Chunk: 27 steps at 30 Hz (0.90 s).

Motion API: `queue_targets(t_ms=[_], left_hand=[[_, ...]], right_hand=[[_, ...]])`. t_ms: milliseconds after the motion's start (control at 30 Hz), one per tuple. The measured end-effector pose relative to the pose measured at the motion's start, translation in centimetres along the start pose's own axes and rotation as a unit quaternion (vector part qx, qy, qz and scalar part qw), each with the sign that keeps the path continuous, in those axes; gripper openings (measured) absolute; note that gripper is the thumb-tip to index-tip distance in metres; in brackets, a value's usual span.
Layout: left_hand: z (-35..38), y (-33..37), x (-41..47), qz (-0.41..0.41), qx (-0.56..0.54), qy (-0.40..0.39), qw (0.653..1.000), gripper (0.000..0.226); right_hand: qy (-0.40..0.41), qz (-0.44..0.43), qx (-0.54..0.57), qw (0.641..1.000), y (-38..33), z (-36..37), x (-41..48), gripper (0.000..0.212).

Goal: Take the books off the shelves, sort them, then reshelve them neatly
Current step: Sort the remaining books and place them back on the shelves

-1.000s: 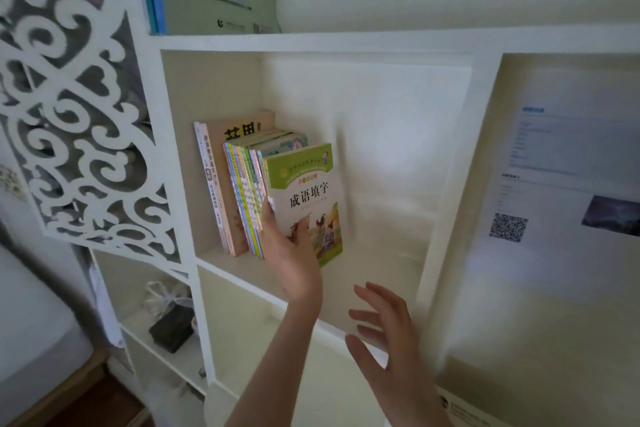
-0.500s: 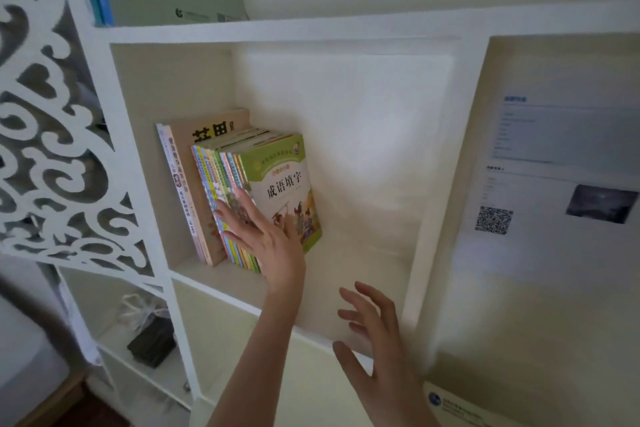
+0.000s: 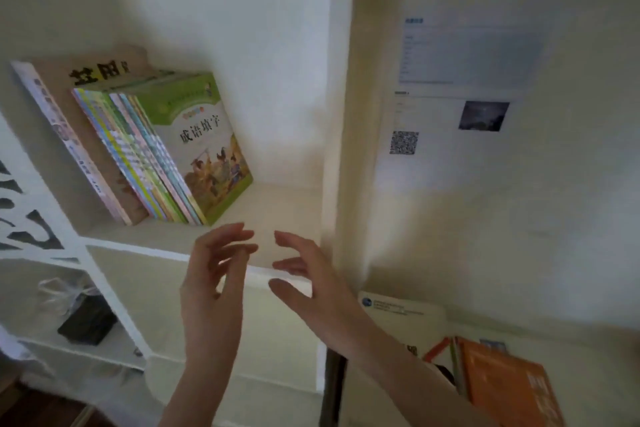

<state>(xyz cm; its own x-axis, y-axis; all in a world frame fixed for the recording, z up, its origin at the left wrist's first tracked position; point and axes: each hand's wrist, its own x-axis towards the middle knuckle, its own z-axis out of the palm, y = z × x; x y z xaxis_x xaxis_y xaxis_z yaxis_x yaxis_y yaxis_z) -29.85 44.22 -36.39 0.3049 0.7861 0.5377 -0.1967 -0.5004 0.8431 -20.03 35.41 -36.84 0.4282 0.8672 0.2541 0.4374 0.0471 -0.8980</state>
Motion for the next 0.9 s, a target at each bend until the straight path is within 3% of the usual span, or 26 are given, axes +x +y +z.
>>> queue_targets(t_ms=[133, 267, 367, 433, 533, 633, 700, 800, 900], left_hand=[[1.4, -0.1, -5.8, -0.042, -0.046, -0.086, 0.994, 0.044], [4.8, -1.7, -11.3, -0.081, -0.034, -0.208, 0.974, 0.032], [7.5, -5.0, -14.7, -0.088, 0.037, -0.338, 0.936, 0.028], [8.7, -7.3, -16.2, -0.102, 0.116, -0.395, 0.906, 0.040], [10.2, -9.7, -17.1, -0.211, 0.182, -0.387, 0.879, 0.063], [11.3, -10.8, -16.3, -0.328, 0.218, -0.332, 0.857, 0.070], [11.6, -10.8, -15.4, -0.339, 0.244, -0.312, 0.853, 0.069], [11.8, -10.9, -15.0, -0.381, 0.215, -0.324, 0.839, 0.050], [11.8, -11.6, -14.9, -0.404, 0.255, -0.336, 0.812, 0.050]], right_hand=[[0.023, 0.033, 0.028, 0.999, 1.1, -2.4, -5.4, 0.042], [0.137, 0.124, 0.016, 0.983, 6.6, -5.9, -12.1, 0.032], [0.205, 0.256, 0.022, 0.944, 11.9, -8.0, -16.3, 0.037], [0.226, 0.350, 0.068, 0.907, 14.0, -8.7, -18.1, 0.053], [0.206, 0.425, 0.166, 0.866, 15.1, -8.8, -19.0, 0.049], [0.176, 0.443, 0.186, 0.859, 16.6, -8.5, -18.9, 0.050], [0.167, 0.444, 0.191, 0.859, 17.2, -8.2, -18.0, 0.057], [0.145, 0.458, 0.142, 0.866, 18.1, -7.8, -16.8, 0.078], [0.133, 0.454, 0.088, 0.877, 18.7, -7.6, -16.3, 0.079]])
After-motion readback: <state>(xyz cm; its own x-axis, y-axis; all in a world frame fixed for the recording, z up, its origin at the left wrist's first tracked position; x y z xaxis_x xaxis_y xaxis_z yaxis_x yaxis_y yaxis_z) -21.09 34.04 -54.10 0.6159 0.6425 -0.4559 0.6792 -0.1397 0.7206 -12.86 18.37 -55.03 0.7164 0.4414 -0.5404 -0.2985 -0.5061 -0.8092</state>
